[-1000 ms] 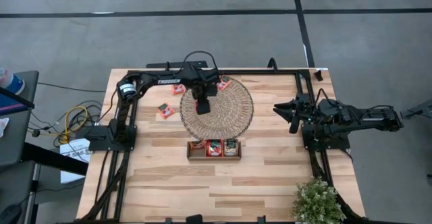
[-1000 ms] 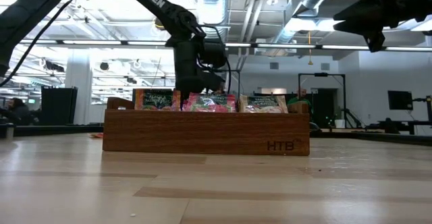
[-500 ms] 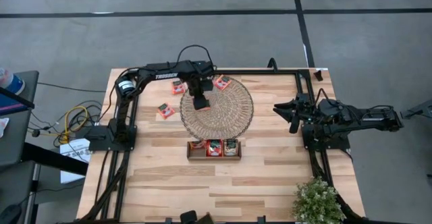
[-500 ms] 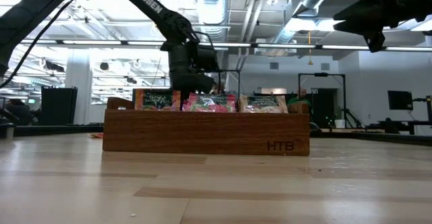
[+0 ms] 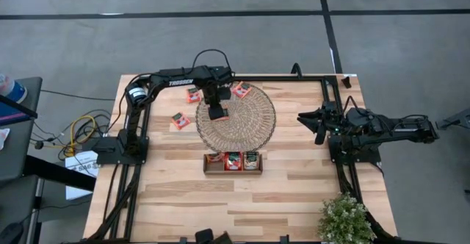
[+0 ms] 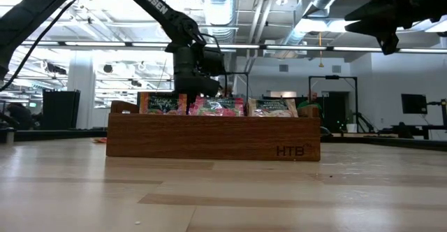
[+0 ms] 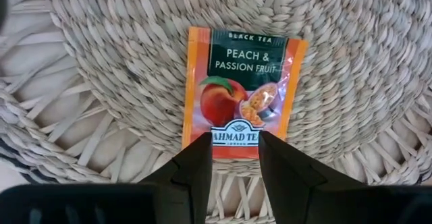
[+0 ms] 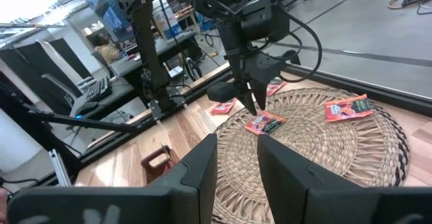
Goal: Pick & Place Tea
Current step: Put the orange tea bag into the left section of the wooden organizer
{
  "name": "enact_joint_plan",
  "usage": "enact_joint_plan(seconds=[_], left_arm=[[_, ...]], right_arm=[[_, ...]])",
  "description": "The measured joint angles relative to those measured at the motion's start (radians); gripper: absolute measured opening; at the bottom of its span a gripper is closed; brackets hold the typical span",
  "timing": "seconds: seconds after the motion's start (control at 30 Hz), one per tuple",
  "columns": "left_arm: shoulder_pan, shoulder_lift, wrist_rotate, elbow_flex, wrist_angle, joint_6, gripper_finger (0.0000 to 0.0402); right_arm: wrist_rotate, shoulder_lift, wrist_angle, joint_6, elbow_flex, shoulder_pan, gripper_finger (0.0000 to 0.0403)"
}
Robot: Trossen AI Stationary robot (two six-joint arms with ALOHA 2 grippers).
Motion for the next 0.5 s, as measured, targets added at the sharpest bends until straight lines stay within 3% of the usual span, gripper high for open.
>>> enact_joint_plan(seconds=[0.2, 0.5], left_arm=[[-0.001, 0.023, -0.121, -0.001, -0.017, 0.016, 0.0112], [-0.011, 0.025, -0.078, 0.006, -0.111, 0.123, 0.0112]], right_arm=[[0.001, 0.000, 0.000, 0.007, 0.000, 0.000, 0.0098], [0.001, 0.000, 0.001, 0.024, 0.000, 0.000, 0.0098]])
